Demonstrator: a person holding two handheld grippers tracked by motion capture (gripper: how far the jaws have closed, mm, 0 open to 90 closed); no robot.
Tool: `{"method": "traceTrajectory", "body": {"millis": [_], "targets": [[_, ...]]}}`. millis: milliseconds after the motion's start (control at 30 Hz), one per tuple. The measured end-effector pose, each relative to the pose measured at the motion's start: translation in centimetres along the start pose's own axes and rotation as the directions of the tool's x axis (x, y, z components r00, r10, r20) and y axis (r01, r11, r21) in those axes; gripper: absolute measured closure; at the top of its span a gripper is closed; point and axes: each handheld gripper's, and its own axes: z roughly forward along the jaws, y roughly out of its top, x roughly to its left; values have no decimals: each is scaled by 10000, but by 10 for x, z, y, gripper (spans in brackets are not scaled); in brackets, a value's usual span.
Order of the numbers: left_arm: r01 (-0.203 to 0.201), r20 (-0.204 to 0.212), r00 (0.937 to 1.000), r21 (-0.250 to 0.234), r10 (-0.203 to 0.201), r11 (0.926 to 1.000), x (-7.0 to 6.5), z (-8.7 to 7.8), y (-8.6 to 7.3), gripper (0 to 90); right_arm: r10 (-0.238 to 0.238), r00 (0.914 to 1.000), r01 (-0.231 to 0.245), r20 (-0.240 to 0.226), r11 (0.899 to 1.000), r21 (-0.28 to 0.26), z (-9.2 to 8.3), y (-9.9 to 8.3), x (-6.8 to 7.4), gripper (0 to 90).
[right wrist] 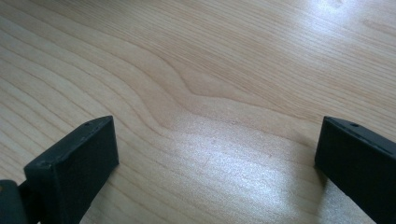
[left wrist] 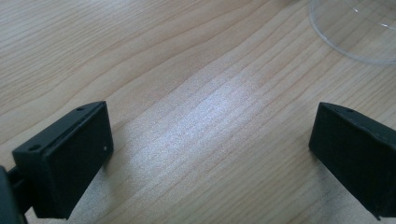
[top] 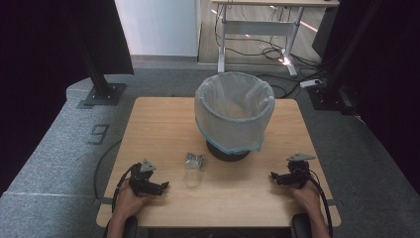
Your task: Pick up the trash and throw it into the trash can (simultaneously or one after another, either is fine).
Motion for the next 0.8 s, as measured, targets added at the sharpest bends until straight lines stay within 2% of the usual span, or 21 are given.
{"method": "traceTrajectory", "body": {"millis": [300,467,600,800], "targets": [[201,-158,9997,33,-200,9998,-3,1,2,0,31,10000,-31,27,10000,0,0,0,0,0],[152,-134,9998,86,-151,9998,-6,2,3,0,50,10000,-50,43,10000,-4,0,0,1,0],[-89,74,9999,227,87,9997,-9,2,5,0,62,10000,-62,57,10000,-3,0,0,1,0],[-110,440,9990,295,97,9995,-13,2,9,0,76,9999,-76,68,10000,-7,0,0,1,0]]}}
